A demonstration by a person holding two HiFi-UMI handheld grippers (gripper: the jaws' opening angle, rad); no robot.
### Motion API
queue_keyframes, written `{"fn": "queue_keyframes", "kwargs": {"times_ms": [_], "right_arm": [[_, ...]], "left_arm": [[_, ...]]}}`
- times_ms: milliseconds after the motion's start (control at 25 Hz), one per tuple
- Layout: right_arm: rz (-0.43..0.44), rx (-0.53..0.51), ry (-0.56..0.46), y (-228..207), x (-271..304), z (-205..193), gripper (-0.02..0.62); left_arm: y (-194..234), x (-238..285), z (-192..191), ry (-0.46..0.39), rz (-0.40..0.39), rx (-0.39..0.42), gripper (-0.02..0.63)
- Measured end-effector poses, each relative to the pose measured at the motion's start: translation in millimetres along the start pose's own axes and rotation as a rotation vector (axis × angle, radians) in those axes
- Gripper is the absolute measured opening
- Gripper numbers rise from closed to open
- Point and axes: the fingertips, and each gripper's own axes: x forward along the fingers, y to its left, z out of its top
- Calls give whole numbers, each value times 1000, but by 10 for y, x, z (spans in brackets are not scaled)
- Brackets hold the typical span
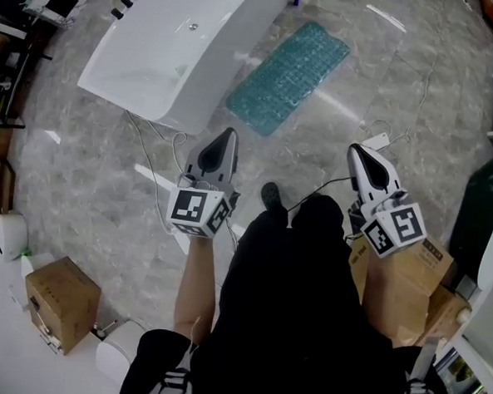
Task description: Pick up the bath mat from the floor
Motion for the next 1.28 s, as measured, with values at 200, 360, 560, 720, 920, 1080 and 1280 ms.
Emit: {"fn": "queue_keyframes", "kwargs": {"times_ms": [200, 360, 560, 720, 920, 1080, 1280], "right_arm": [[14, 12, 17, -327, 416, 3, 12], [58, 11, 33, -666, 935, 86, 12], [143, -1, 29, -1055, 1597, 368, 12], [208, 0, 55, -1375, 2031, 553, 12], [331, -14, 103, -1774, 2628, 694, 12], [439, 19, 164, -2001, 2978, 535, 12], [530, 70, 232, -2218, 3328, 197, 12]], "left_arm": [[239, 404, -147, 44, 22, -30, 11], [526, 723, -139, 52, 91, -57, 11], [761, 1153, 10, 65, 165, -86, 11], [868, 1525, 175, 72, 227, -98, 11], [1026, 2092, 308, 72, 317, -148, 11], [1035, 2435, 212, 93, 380, -162, 11], [970, 2653, -89, 189, 422, -134, 11]]}}
